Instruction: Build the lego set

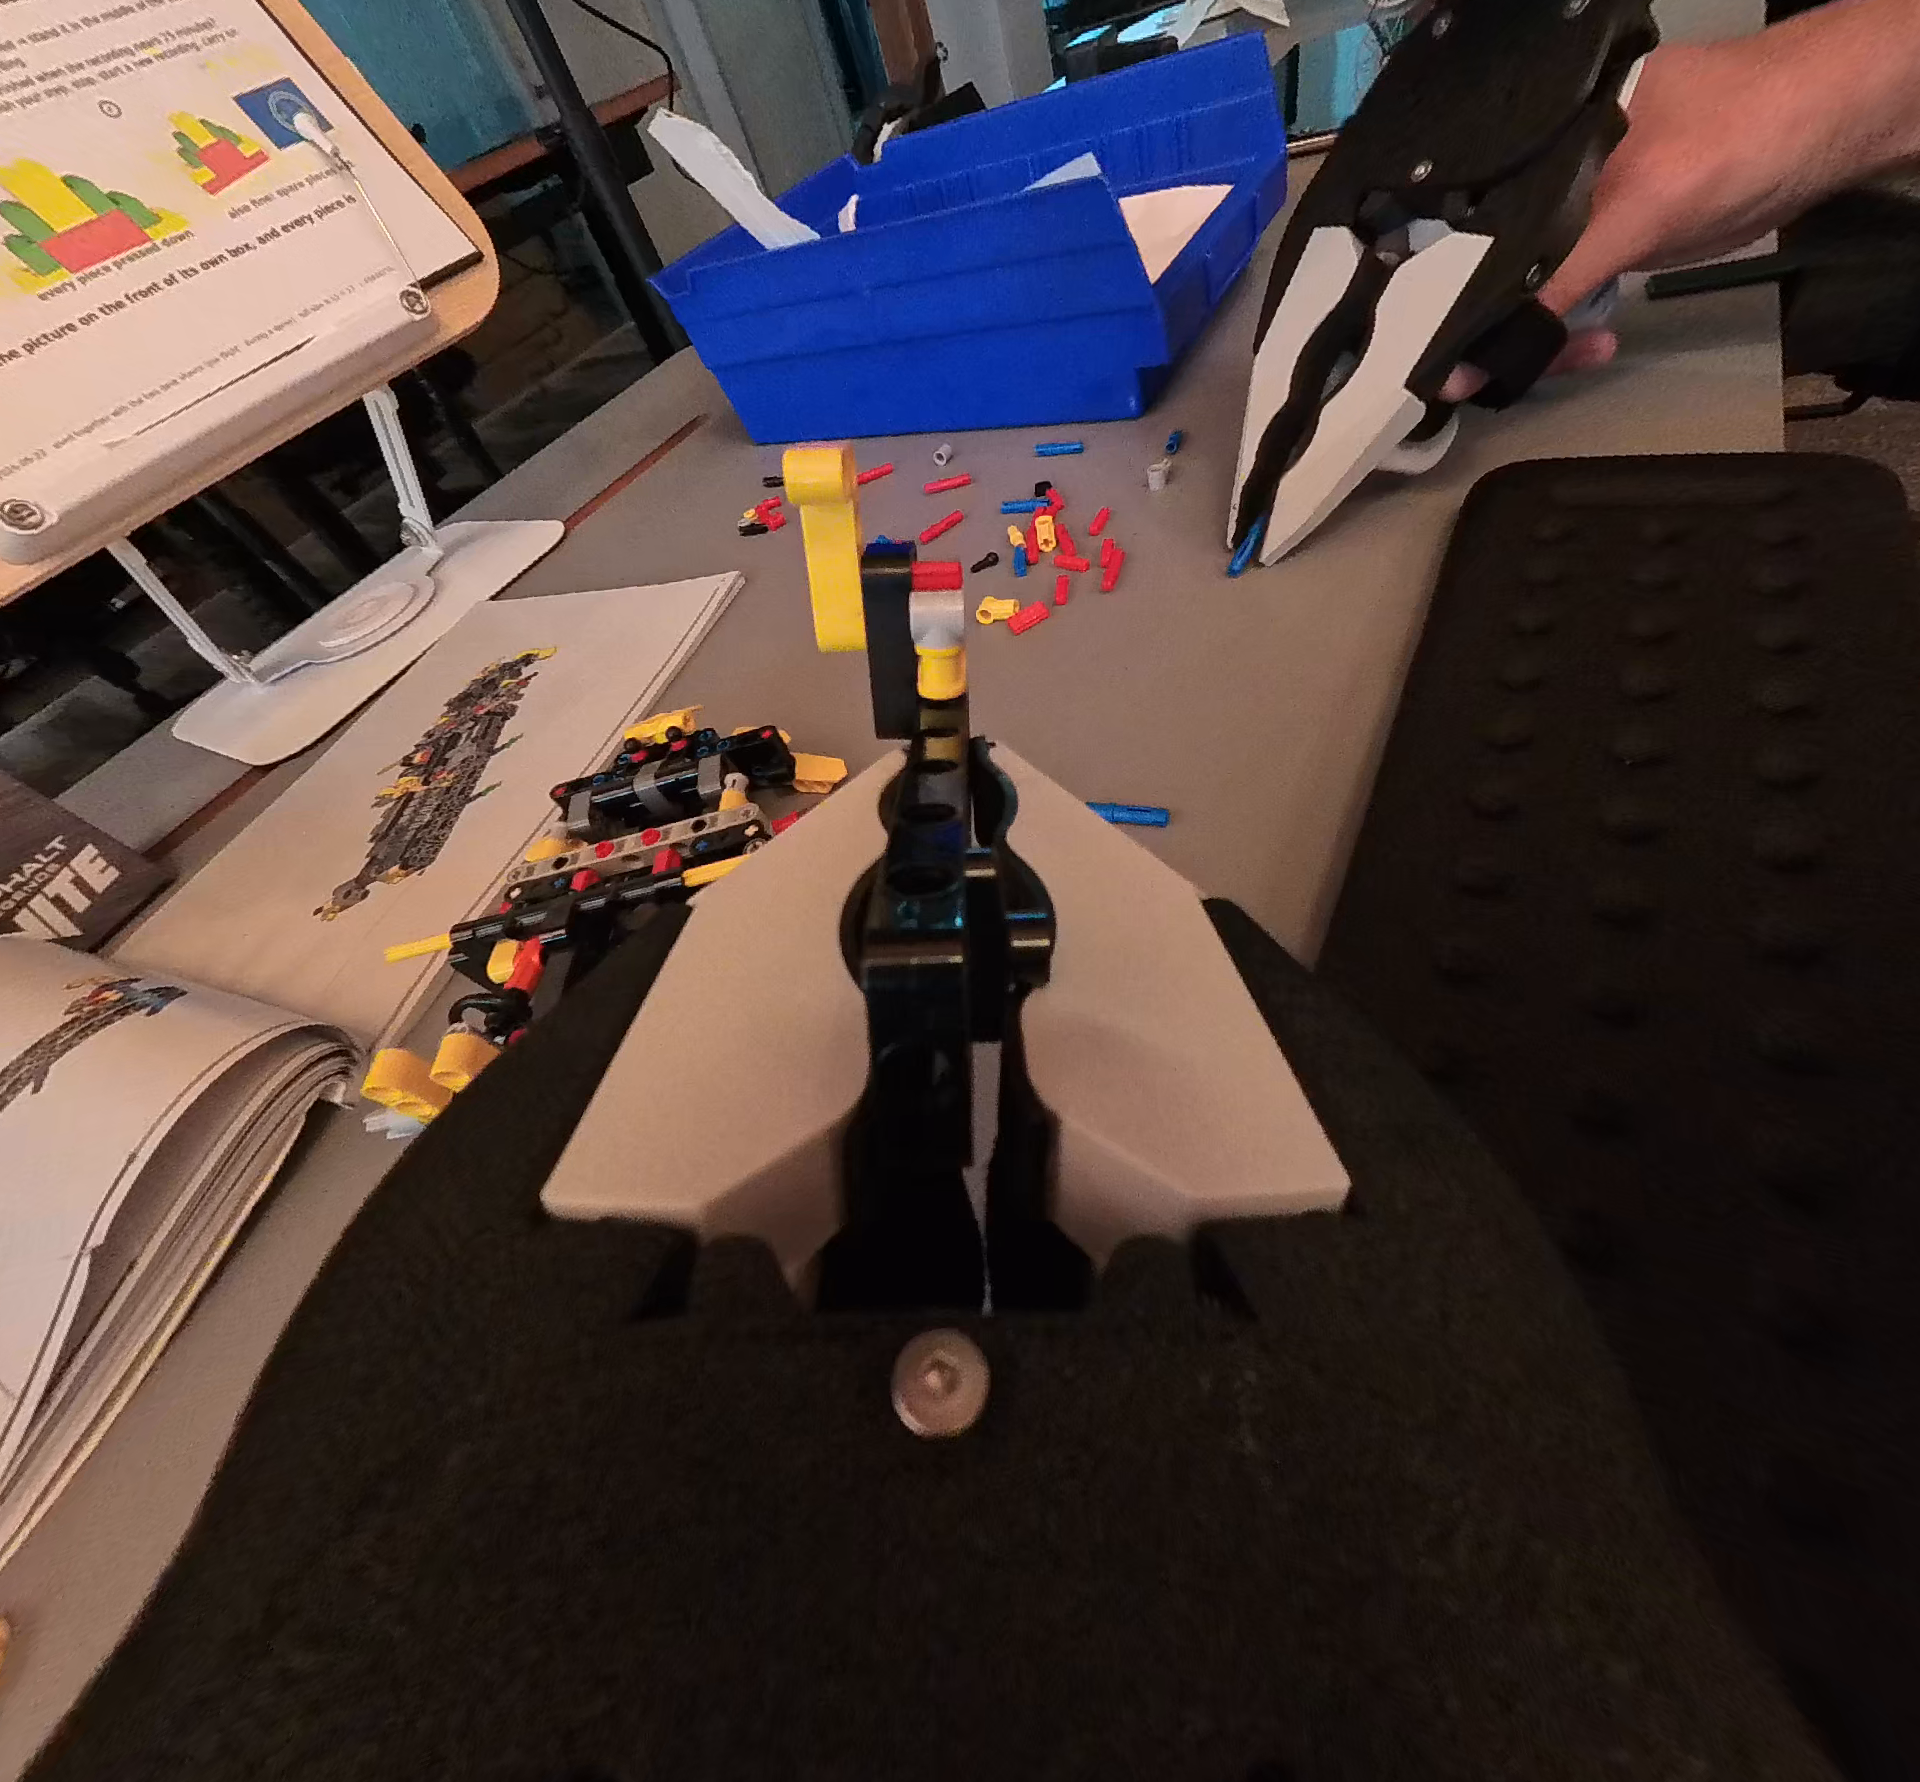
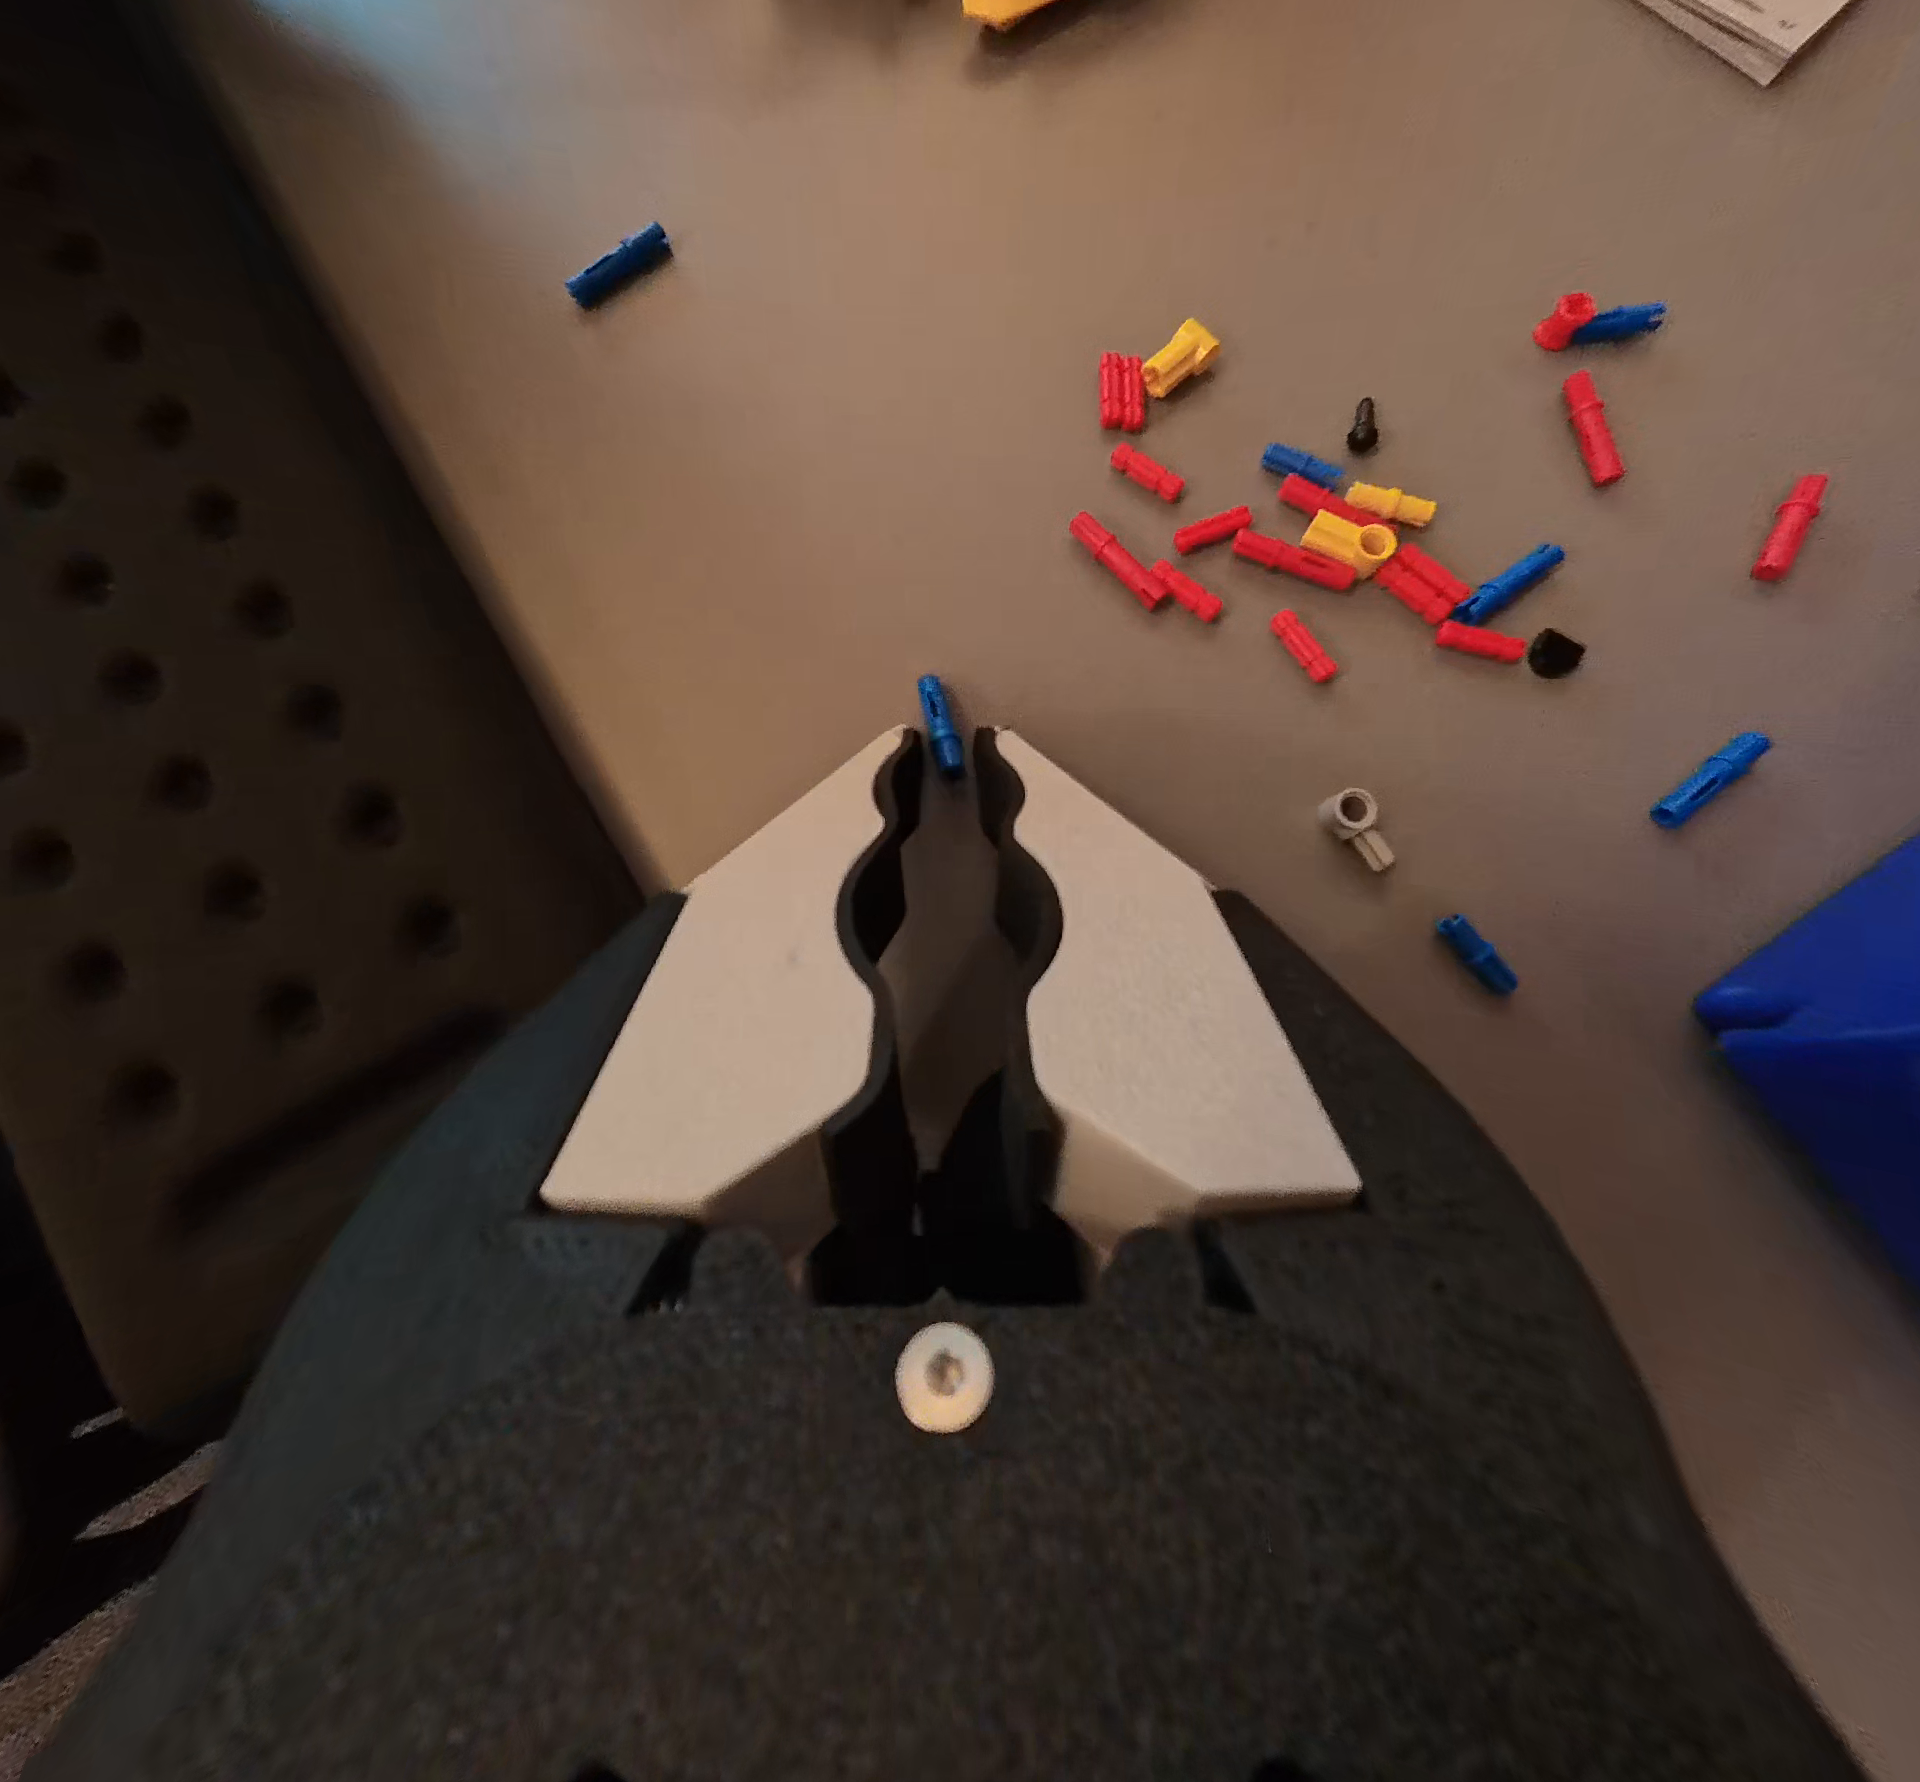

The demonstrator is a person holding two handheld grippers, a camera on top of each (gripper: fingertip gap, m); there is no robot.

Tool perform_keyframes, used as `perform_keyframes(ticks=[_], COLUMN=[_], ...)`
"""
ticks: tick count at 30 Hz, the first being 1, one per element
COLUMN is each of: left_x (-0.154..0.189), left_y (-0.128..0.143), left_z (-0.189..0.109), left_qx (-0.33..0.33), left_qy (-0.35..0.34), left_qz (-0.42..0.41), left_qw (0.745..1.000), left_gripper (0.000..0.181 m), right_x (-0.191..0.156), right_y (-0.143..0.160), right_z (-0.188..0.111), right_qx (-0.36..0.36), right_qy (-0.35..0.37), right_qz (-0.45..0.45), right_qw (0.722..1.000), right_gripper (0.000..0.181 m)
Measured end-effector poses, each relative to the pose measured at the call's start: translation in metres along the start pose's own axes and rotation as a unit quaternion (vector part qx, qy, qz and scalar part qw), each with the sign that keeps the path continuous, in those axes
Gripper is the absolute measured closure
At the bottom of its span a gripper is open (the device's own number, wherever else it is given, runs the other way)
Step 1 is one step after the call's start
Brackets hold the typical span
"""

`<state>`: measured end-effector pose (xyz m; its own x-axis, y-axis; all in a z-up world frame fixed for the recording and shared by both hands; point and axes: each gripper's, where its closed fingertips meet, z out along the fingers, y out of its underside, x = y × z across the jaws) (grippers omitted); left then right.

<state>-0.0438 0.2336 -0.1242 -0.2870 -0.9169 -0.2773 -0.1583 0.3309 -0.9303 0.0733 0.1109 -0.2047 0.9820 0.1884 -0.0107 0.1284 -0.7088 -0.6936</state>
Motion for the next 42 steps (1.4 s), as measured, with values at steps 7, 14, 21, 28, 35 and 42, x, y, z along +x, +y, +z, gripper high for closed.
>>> perform_keyframes(ticks=[7,14,21,28,35,42], left_x=[0.002,0.001,0.002,0.002,0.003,0.003], left_y=[0.001,0.0,0.001,0.001,0.001,0.0], left_z=[0.001,0.001,0.002,0.002,0.001,0.001], left_qx=[-0.002,-0.001,-0.004,-0.003,-0.001,0.0], left_qy=[0.002,0.001,0.002,0.002,0.003,0.003], left_qz=[0.006,0.006,0.011,0.009,0.011,0.015], left_qw=[1.0,1.0,1.0,1.0,1.0,1.0], left_gripper=[0.171,0.171,0.171,0.171,0.171,0.171], right_x=[-0.001,0.0,0.005,0.003,0.021,0.02], right_y=[0.002,0.005,0.009,0.006,0.03,0.087], right_z=[-0.002,-0.013,-0.013,-0.006,-0.065,-0.128], right_qx=[-0.027,0.019,0.041,0.033,-0.262,-0.591], right_qy=[0.011,0.006,-0.02,-0.022,0.025,0.032], right_qz=[-0.024,-0.012,-0.009,-0.05,-0.024,0.013], right_qw=[0.999,1.0,0.999,0.998,0.964,0.806], right_gripper=[0.169,0.168,0.162,0.177,0.177,0.177])
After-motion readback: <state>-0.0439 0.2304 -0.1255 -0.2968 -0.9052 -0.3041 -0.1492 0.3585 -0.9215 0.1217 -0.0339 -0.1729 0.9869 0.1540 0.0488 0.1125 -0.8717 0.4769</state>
